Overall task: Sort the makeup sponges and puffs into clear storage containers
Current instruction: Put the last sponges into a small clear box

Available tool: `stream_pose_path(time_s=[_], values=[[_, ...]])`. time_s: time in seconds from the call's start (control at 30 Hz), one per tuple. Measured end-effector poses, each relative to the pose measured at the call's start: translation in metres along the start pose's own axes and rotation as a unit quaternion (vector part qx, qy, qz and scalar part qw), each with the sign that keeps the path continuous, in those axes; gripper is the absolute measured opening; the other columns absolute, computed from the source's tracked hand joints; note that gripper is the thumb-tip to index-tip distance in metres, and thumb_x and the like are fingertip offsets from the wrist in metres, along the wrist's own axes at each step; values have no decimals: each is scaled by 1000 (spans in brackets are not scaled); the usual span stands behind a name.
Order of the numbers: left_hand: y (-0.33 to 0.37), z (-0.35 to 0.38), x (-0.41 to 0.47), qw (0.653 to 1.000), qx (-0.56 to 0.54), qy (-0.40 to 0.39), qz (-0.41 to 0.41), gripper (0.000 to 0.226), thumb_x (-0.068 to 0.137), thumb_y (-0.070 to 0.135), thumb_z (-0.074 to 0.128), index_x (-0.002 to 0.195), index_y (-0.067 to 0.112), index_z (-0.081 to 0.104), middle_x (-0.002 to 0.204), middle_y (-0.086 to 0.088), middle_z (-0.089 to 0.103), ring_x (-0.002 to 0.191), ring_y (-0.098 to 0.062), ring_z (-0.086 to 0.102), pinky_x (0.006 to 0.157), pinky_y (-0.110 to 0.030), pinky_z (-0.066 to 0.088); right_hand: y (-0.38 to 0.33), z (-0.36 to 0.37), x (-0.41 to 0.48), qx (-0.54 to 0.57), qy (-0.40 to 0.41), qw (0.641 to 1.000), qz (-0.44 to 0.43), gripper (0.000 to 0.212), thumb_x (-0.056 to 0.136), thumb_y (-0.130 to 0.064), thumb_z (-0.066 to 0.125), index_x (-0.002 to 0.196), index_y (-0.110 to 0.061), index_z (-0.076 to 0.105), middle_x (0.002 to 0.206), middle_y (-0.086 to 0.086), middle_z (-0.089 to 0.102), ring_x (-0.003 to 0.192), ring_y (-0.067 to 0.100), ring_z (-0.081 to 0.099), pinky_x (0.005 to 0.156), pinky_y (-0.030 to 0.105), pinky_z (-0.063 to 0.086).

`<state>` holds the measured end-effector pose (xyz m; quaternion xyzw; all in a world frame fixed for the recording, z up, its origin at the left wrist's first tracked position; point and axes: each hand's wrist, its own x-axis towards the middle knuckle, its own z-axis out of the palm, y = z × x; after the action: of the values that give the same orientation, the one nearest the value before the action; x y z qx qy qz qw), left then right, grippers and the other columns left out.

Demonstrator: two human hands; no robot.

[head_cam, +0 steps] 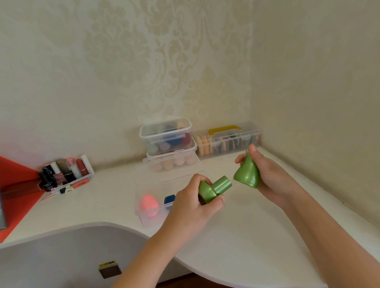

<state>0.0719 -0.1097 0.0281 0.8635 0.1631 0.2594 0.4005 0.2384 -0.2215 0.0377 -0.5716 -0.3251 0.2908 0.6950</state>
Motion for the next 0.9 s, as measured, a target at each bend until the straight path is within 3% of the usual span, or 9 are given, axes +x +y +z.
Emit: stream_pose_path(time_s=[0.1, 0.2, 0.33, 0.43, 0.6, 0.73, 0.83, 0.9], values=[[-1, -1, 0, 1000, 0, -5, -3, 25, 81, 31, 69, 92, 22, 49, 68, 5, 44, 54, -3, 39, 52, -15, 32, 6, 3, 3, 32, -22, 999, -10, 62, 46, -71, 78, 80, -20, 72, 86, 5, 61, 78, 15, 56, 69, 25, 48], [-3, -2, 2, 1000, 7, -3, -12, 26, 81, 32, 69, 94, 23, 48, 69, 5, 45, 54, -2, 39, 51, -15, 32, 8, 5, 4, 42, -33, 998, -31, 61, 52, -63, 81, 88, -15, 69, 89, 10, 59, 79, 17, 54, 70, 25, 49], [-6, -5, 4, 1000, 12, 5, -4, 25, 81, 33, 68, 91, 27, 46, 70, 4, 46, 55, -2, 40, 53, -15, 33, 7, 6, 4, -30, 34, 995, -94, 29, 68, -43, 72, 79, -17, 69, 75, 0, 59, 67, 12, 48, 64, 22, 43], [-7, -7, 5, 1000, 21, -2, 4, 27, 81, 33, 69, 90, 31, 44, 70, 8, 47, 56, 1, 42, 53, -14, 34, 7, 7, 3, -53, 8, 994, -99, 21, 74, -33, 76, 81, -15, 69, 76, -1, 61, 67, 13, 50, 62, 20, 44], [-8, -8, 9, 999, 38, -15, 1, 39, 76, 35, 75, 102, 30, 45, 79, 11, 54, 63, 0, 51, 56, -12, 39, 11, 13, 0, -94, -66, 990, -86, 35, 66, -44, 72, 86, -15, 70, 78, -1, 64, 67, 12, 54, 62, 18, 48], [-9, -9, 10, 999, 36, -34, -13, 59, 73, 32, 79, 117, 33, 39, 90, 12, 55, 77, 0, 57, 67, -14, 45, 11, 16, -2, -102, -75, 988, -87, 25, 71, -33, 73, 86, -14, 70, 72, -5, 63, 62, 7, 53, 60, 16, 48], [-12, -16, 12, 998, 30, -56, -8, 60, 71, 37, 79, 121, 29, 47, 98, 11, 58, 82, -2, 58, 72, -16, 47, 12, 17, -2, -96, -76, 988, -92, 25, 75, -28, 69, 89, -8, 68, 73, -3, 64, 62, 7, 55, 61, 17, 48], [-13, -20, 13, 997, 20, -74, -4, 61, 65, 46, 77, 119, 27, 54, 100, 10, 62, 86, -8, 61, 78, -24, 52, 11, 18, -4, -92, -83, 987, -98, 27, 75, -31, 71, 88, -8, 67, 74, -2, 65, 64, 9, 56, 62, 17, 48]])
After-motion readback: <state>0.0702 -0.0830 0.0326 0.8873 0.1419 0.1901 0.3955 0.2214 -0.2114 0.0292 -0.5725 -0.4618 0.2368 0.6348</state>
